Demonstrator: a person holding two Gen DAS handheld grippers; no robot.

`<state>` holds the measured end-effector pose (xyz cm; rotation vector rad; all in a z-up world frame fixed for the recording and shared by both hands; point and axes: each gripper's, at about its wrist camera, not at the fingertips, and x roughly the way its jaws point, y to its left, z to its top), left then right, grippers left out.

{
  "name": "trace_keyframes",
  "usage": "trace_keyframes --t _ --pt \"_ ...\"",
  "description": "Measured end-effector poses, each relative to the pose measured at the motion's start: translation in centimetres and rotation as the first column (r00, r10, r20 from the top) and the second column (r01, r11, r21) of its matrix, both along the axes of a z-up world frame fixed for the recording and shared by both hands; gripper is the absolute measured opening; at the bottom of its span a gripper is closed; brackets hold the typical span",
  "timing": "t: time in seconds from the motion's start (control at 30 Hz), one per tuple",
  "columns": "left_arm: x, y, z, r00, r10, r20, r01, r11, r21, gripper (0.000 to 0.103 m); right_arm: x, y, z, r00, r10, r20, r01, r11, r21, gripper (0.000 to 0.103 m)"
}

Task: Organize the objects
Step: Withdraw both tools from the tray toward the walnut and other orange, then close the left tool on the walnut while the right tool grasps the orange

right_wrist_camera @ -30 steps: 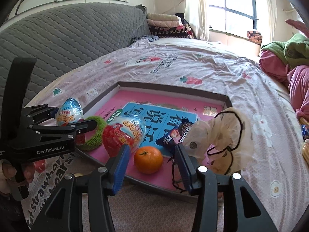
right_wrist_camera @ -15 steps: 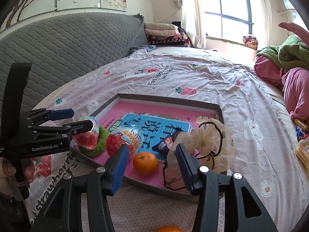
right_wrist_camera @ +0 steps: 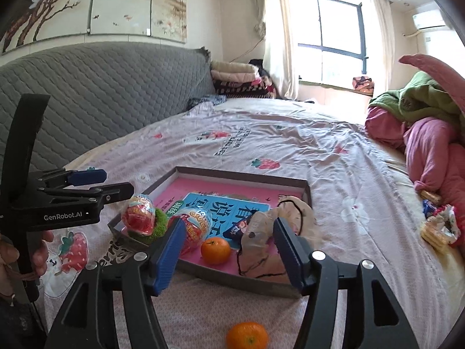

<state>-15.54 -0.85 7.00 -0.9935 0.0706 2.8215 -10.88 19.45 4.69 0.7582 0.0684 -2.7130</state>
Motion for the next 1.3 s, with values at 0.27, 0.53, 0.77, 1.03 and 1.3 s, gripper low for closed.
trace_keyframes --t 0.27,0.53,0.77,1.03,1.3 --pt "2.4 0.1 0.0 1.0 -0.011 0.004 0.011 1.0 0.002 0.07 1.7 1.6 -0.3 0.999 -0.028 0.027 0.029 0.999 -0.036 0.063" --pt "4.1 0.3 -2.0 0.999 -0.025 0.045 0.026 1.0 -0.016 0.07 3.3 2.2 -1.8 0.996 -0.055 0.076 0.056 0.998 0.0 0.064" --pt "4.7 0.7 -3.8 0.997 -0.035 0.076 0.037 0.999 -0.027 0.07 4.1 2.3 -3.3 0.989 -0.076 0.124 0.072 0.997 0.032 0.064" --pt "5.0 2.0 -6.0 0.989 -0.068 0.128 0.074 0.996 -0.039 0.07 4.3 2.2 -4.5 0.982 -0.086 0.169 0.078 0.995 0.056 0.064" --pt "4.8 2.6 -8.1 0.98 -0.095 0.176 0.102 0.994 -0.03 0.07 3.9 2.1 -5.8 0.972 -0.093 0.216 0.081 0.995 0.064 0.063"
